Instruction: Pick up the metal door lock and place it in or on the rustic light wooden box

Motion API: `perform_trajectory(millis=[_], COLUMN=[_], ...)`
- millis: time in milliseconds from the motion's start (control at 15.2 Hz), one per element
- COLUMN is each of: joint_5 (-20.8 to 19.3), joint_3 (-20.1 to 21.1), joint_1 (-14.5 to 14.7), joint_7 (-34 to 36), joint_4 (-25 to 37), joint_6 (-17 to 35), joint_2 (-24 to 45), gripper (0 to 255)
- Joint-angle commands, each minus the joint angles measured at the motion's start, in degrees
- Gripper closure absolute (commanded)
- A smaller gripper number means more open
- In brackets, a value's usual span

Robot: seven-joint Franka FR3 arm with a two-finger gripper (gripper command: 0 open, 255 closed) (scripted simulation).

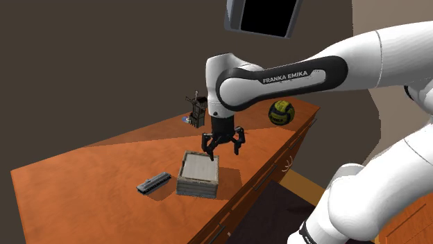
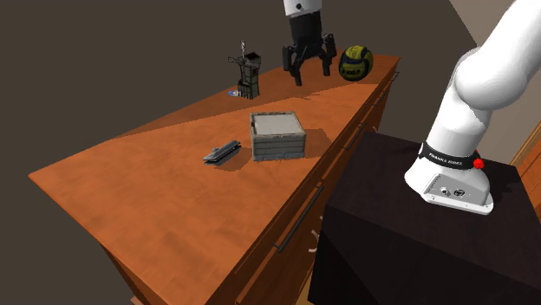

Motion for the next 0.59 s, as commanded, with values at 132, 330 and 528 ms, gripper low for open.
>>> perform_trajectory(millis=[132,330,528], joint_5=[0.9,0.8,0.3], joint_3=[2.4,3.4,3.9], joint_1=[0.1,0.4,0.9], joint_7=[8.4,14.2,19.7], joint_4=[4.4,8.4,13.0], joint_6=[4.1,6.7,8.8], joint_2=[8.9,15.7,22.6], gripper=[0,0,0])
